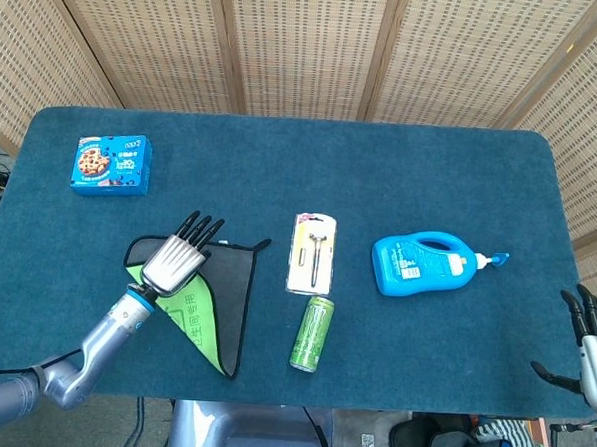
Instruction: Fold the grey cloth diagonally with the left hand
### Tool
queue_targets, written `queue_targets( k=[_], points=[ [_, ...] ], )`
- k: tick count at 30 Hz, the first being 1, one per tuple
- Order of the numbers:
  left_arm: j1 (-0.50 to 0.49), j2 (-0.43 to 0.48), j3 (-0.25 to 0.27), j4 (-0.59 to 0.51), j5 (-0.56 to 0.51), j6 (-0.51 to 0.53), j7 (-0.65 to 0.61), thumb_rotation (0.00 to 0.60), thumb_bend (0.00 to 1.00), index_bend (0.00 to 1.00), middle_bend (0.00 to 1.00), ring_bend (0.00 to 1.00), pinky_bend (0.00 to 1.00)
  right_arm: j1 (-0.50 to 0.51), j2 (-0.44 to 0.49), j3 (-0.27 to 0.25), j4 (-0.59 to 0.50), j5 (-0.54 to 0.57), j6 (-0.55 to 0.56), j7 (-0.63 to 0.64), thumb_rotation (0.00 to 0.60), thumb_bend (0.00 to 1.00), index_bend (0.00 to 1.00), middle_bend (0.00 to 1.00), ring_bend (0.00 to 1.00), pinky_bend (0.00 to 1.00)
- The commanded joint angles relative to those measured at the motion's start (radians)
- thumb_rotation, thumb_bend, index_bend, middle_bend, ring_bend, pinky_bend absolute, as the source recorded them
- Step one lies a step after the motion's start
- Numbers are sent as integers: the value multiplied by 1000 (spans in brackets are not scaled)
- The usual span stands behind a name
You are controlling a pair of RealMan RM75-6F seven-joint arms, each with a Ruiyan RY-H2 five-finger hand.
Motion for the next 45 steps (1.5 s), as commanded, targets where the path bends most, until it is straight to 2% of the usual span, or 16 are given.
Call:
queue_targets(
  k=[1, 17, 37, 39, 41, 45],
  points=[
    [-19, -6, -10, 8, -12, -10, 9, 600, 367, 627, 0, 0, 0, 0, 0, 1, 1, 0, 1, 2, 600, 0, 0, 0, 0, 0],
    [-108, -37, -20, 54, -30, -31, 31, 600, 368, 627, 0, 0, 0, -2, 3, 2, 5, 2, 1, 15, 600, 0, 0, 0, 0, 0],
    [-160, -86, 23, 103, -37, -37, 36, 600, 367, 618, 0, 0, 0, -2, 6, 1, 7, 0, -1, 24, 600, 0, 0, 0, 0, 0],
    [-159, -87, 25, 105, -43, -35, 44, 600, 367, 572, 0, 0, 0, -3, 6, 1, 7, 0, 0, 24, 600, 0, 0, 0, 0, 0],
    [-158, -88, 27, 105, -51, -33, 50, 600, 367, 480, 0, 0, 0, -3, 6, 1, 6, -1, 1, 24, 600, 0, 0, 0, 0, 0],
    [-156, -89, 26, 106, -64, -28, 64, 600, 368, 232, 0, 0, 0, -3, 6, 2, 6, -1, 2, 24, 600, 0, 0, 0, 0, 0]
  ],
)
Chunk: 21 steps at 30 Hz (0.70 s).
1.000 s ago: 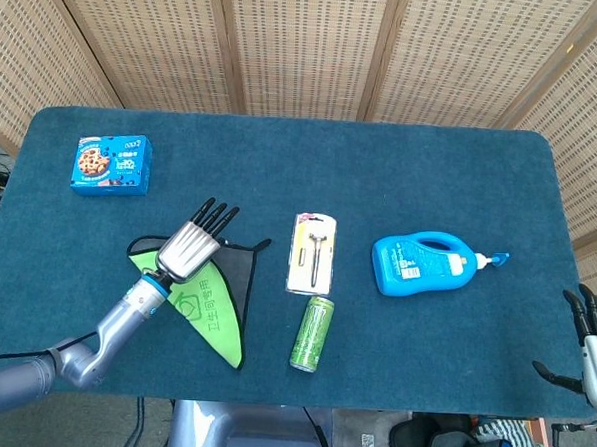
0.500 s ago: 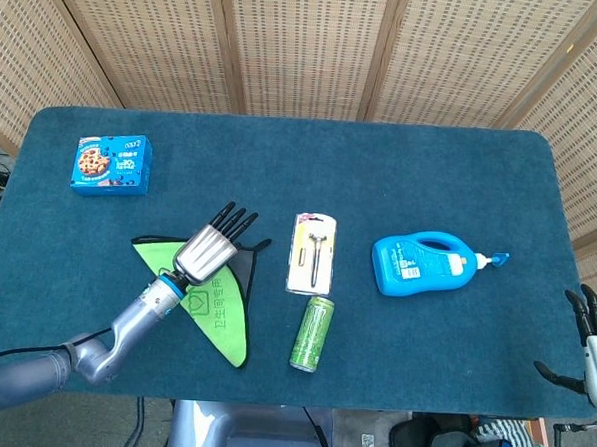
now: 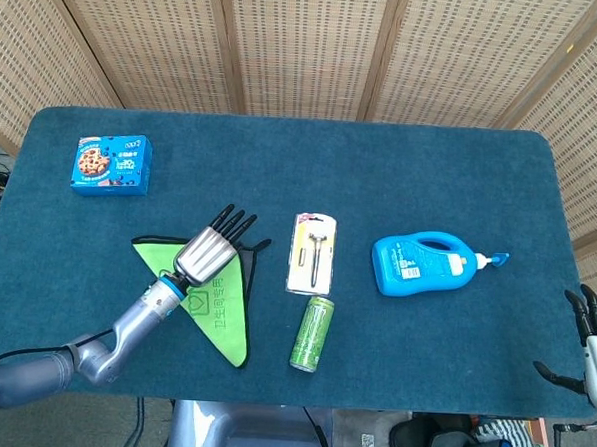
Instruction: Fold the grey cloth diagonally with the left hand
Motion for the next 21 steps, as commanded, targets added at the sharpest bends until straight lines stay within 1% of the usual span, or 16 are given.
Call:
queue_targets(
  k=[1, 3, 4, 6, 11, 13, 17, 21],
  points=[
    [3, -1, -2, 1, -12, 4, 11, 600, 368, 174, 0, 0, 0, 0, 0, 0, -1, 0, 1, 1, 600, 0, 0, 0, 0, 0],
    [4, -3, -4, 2, -21, 9, 23, 600, 367, 65, 0, 0, 0, -1, 0, 0, -1, -1, 2, 1, 600, 0, 0, 0, 0, 0],
    [4, -3, -6, 1, -26, 8, 26, 600, 367, 27, 0, 0, 0, -1, 0, 0, -1, -1, 3, 1, 600, 0, 0, 0, 0, 0],
    [4, -3, -8, -2, -34, 11, 31, 600, 367, 2, 0, 0, 0, -1, 0, 1, 0, -1, 4, 1, 600, 0, 0, 0, 0, 0],
    [11, 4, -13, -21, -49, 27, 30, 600, 367, 0, 0, 0, 0, -2, 1, 2, 2, 0, 5, 6, 600, 0, 0, 0, 0, 0],
    [34, 22, -22, -56, -54, 73, 2, 600, 367, 0, 0, 0, 0, -2, 1, 1, 4, 1, 2, 7, 600, 0, 0, 0, 0, 0],
    [71, 62, -17, -115, -50, 131, -24, 600, 367, 0, 0, 0, 0, 0, 2, 0, 5, 3, -4, 6, 600, 0, 0, 0, 0, 0],
    [159, 141, -3, -234, -57, 243, -67, 600, 365, 0, 0, 0, 0, 1, 2, -2, 4, 3, -9, -3, 600, 0, 0, 0, 0, 0]
  ],
)
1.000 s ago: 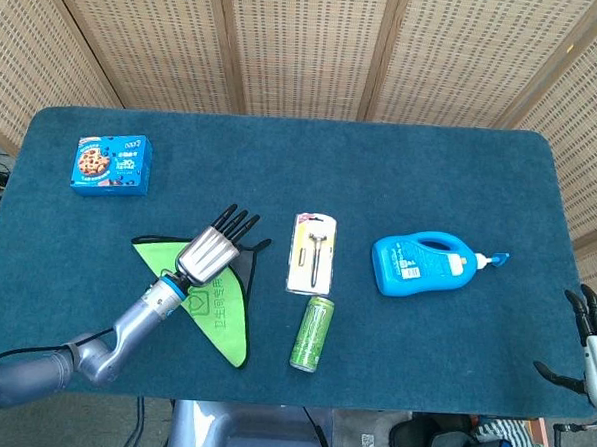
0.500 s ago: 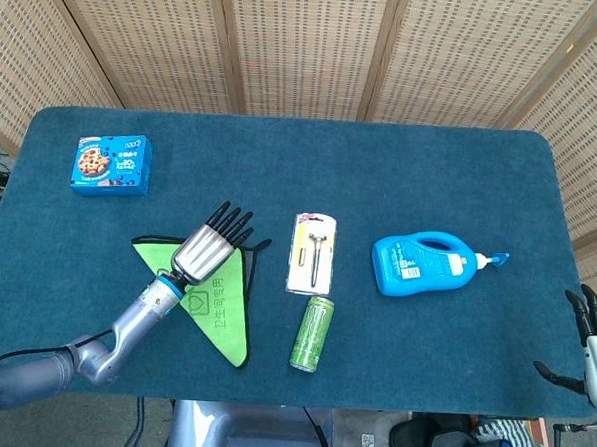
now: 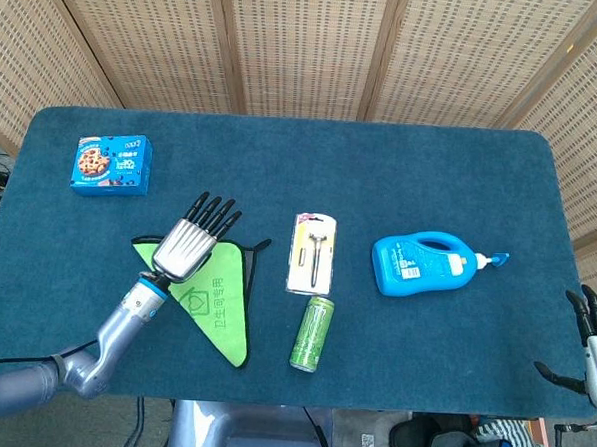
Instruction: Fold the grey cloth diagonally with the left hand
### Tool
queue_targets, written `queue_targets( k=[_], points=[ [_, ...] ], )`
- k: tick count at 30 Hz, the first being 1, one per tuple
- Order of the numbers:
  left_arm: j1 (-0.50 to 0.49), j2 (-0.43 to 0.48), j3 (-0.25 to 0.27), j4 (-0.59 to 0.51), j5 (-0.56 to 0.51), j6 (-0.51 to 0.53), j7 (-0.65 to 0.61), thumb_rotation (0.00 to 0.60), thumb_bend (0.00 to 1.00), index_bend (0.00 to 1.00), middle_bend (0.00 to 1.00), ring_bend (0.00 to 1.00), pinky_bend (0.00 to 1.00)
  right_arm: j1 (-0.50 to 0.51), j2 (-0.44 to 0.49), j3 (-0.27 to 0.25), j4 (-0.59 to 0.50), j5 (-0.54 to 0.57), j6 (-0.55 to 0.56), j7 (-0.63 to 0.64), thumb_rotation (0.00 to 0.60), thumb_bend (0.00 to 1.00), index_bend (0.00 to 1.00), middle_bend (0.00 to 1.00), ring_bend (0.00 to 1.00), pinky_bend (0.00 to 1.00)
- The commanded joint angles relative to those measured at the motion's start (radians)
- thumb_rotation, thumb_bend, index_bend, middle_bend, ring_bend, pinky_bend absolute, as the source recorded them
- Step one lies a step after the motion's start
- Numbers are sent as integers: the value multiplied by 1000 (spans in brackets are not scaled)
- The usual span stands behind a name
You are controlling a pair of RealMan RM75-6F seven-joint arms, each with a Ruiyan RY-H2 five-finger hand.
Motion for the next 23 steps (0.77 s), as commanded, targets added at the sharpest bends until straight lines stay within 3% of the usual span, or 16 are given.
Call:
queue_targets(
  k=[1, 11, 15, 23],
  points=[
    [91, 84, 17, -119, -8, 104, -49, 600, 363, 0, 0, 0, 0, 0, 1, -1, -2, -2, 1, -6, 600, 0, 0, 0, 0, 0],
    [298, 256, 149, -324, -10, 251, -116, 600, 203, 0, 0, 0, 0, 1, -1, -13, -22, -29, 8, -57, 600, 0, 0, 0, 0, 0],
    [372, 293, 205, -353, 6, 302, -125, 600, 170, 0, 0, 0, 0, 3, -1, -18, -28, -40, 9, -72, 600, 0, 0, 0, 0, 0],
    [471, 300, 241, -342, 63, 407, -184, 600, 162, 0, 0, 0, 0, 7, -8, -23, -38, -48, 6, -96, 600, 0, 0, 0, 0, 0]
  ],
)
